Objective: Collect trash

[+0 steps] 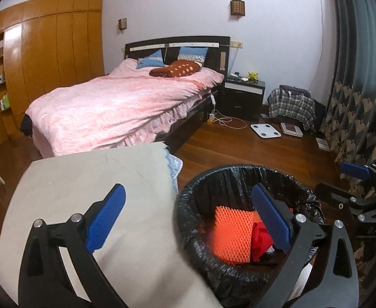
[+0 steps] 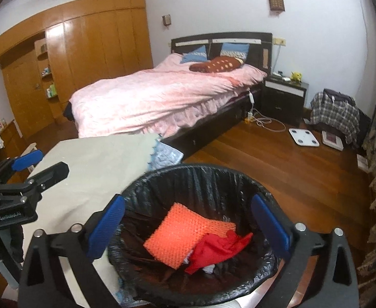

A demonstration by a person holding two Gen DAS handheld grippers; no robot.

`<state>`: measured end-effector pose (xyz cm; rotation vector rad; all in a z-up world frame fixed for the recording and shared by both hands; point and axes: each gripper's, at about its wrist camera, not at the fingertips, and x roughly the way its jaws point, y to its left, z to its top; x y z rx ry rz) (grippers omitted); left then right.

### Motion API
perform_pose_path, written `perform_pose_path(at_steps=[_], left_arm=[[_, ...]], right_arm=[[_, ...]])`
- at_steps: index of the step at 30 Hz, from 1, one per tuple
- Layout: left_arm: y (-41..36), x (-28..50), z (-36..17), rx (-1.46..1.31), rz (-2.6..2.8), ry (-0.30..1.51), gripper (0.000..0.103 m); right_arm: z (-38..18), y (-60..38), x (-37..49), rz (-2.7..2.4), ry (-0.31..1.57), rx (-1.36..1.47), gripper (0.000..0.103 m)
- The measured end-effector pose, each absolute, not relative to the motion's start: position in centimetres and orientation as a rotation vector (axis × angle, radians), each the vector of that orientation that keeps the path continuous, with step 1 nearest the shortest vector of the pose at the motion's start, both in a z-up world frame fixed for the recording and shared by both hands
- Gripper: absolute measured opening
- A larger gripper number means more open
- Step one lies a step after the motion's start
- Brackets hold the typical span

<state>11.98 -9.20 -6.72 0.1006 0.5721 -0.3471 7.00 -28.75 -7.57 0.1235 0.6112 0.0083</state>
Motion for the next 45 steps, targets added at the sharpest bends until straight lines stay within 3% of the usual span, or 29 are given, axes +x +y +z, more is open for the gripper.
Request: perform_pose_path(at_steps=[13,45], left_arm=[[-5.2,6.7,-3.3,0.09,-0.295,0.516,0.096],[-2.6,3.1,-2.1,0.054,-0.247,0.481,0.096]], right_arm=[[-2.8,-24.6,3.6,0.086,0.523,0.106,0.097],[-2.6,-22.0,1.6,0.12,0.505,0.077,0.097]])
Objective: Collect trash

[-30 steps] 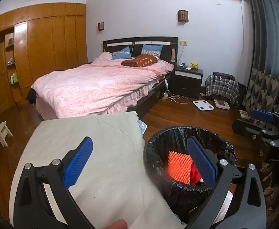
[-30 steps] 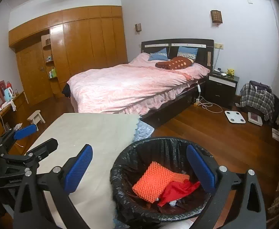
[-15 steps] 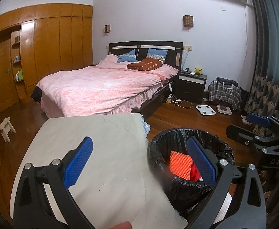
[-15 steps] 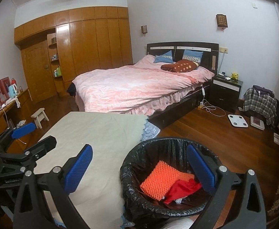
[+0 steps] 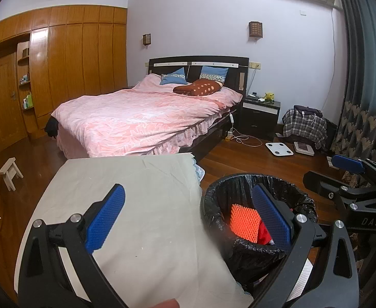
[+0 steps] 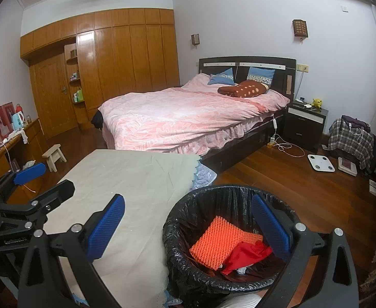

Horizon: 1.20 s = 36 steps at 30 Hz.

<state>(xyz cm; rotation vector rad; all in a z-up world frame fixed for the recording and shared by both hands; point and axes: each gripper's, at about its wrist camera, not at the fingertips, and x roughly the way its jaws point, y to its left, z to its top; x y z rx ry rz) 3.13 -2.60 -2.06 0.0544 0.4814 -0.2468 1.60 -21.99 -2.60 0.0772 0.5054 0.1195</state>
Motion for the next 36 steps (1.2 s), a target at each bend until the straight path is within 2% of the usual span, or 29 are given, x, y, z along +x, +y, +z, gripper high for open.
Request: perform_pose_path(at_steps=[36], left_arm=[[-2.37,3.27,-2.21,0.067,-0.239,0.488,0.097]], right_arm=[[-2.61,-22.14,1.81,0.12,0.507,0.078,0.097]])
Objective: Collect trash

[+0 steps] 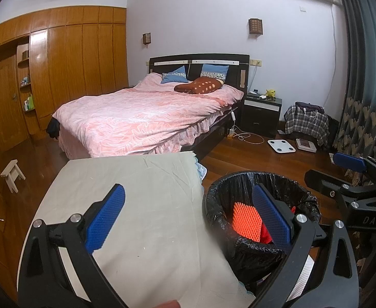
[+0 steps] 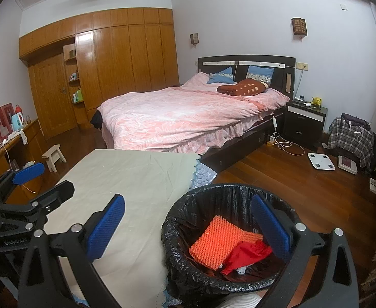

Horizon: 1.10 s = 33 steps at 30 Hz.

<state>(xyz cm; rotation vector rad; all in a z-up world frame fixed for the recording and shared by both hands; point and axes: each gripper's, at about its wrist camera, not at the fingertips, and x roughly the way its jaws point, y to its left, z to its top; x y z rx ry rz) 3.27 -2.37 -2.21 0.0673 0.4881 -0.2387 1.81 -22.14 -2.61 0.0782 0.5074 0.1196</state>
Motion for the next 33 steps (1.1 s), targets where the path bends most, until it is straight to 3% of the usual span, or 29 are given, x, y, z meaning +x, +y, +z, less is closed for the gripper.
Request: perform_pose_path(at_steps=[33], left_arm=[[-2.39,3.49,-2.57,0.075,-0.239,0.495,0.096]], right_arm=[[-2.39,-22.23,1.81,0.121,0.51,0.081,0.097]])
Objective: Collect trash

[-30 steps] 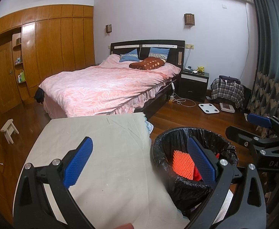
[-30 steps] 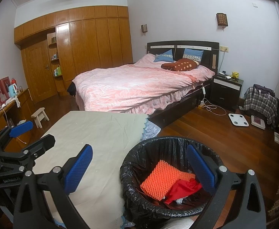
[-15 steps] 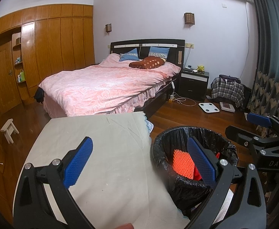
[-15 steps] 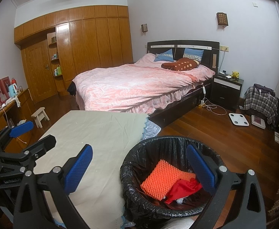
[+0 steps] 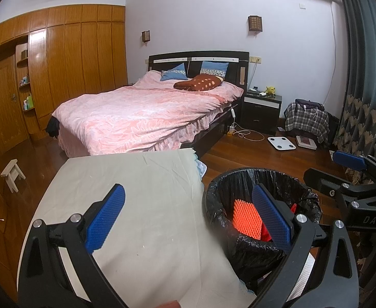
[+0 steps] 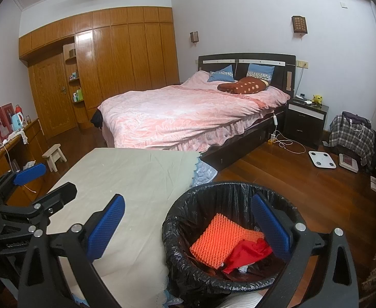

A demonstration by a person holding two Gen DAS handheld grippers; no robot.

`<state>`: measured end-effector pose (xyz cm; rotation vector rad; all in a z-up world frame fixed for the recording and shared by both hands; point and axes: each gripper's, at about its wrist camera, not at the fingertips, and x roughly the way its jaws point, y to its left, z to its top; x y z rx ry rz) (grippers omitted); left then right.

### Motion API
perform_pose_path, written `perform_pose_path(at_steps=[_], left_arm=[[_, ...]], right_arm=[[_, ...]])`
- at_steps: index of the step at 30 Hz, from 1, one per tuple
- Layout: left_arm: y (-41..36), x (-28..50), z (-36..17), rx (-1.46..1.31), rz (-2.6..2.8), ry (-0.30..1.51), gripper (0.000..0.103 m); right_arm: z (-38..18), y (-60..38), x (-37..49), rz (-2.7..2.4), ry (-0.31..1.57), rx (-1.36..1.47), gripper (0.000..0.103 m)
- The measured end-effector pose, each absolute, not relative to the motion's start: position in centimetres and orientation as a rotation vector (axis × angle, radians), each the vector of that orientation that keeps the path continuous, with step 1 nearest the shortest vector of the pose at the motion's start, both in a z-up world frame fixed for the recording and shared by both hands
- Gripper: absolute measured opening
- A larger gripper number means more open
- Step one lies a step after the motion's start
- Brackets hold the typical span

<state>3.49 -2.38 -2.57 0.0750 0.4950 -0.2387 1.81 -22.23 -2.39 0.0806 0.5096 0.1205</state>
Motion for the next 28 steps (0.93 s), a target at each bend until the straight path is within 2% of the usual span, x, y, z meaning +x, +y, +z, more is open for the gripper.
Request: perform_pose_path(at_steps=[28], left_arm=[[-2.8,3.0,-3.7,0.088,-0.245,0.511,0.096]], right_arm=[[-2.8,-22.1,1.4,0.119,0.522,0.09,0.097]])
